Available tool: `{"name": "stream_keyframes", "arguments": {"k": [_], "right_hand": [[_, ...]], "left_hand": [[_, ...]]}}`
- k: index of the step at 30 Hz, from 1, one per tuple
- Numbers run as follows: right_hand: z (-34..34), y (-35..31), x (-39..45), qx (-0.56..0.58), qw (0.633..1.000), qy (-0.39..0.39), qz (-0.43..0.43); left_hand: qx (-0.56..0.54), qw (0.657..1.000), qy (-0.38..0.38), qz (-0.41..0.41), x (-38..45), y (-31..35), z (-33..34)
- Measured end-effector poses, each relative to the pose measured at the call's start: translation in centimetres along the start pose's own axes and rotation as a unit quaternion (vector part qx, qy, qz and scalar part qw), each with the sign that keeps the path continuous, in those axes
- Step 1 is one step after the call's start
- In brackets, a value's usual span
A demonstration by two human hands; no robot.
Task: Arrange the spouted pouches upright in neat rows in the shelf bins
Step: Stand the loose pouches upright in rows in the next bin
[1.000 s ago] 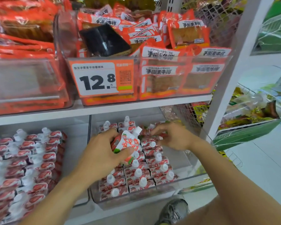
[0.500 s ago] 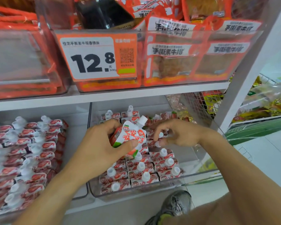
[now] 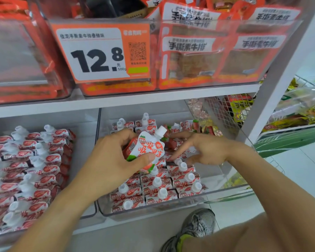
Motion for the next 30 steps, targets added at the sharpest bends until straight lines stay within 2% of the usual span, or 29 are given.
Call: {"name": "stream_keyframes", "arguments": {"k": [6,11,16,20,26,30], "right_hand": [[0.1,-0.3,0.5,-0.012,1.0,-0.009,0.001],[-0.5,0.2,-0.5,0.097,0.994,0.037,-0.025],[-0.3,0.5,0.8,0.136,0.99,0.014,-0.013],[-0.7,1.5,1.2,0.211,0.977,0.03,0.01],[-0.5,2.6,1.4,0.148,0.987,0.031,0.061],[-0.3,1.9,1.3,0.168,0.983,-0.022,0.075]], "left_hand": [[0.004,1.0,0.0,-0.002,-0.1,0.0,0.1],[0.01,1.0,-0.003,-0.006,-0.1,0.1,0.2],[0.007,1.0,-0.003,-0.011,0.0,0.1,0.3],[0.006,1.0,-0.006,-0.015,0.0,0.1,0.2],[0.022,1.0,0.007,-0.01,0.1,-0.1,0.3],[0.037,0.999,0.031,-0.01,0.3,-0.1,0.4]]}}
Point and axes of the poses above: each hand's wrist, its own x-axis towards the middle knuckle, its own z-axis out of the palm, y = z × x, the point moved 1 cm from there along x, towards the middle knuckle, and after that the axes turned 3 degrees about -x, right-handed, at the moved point
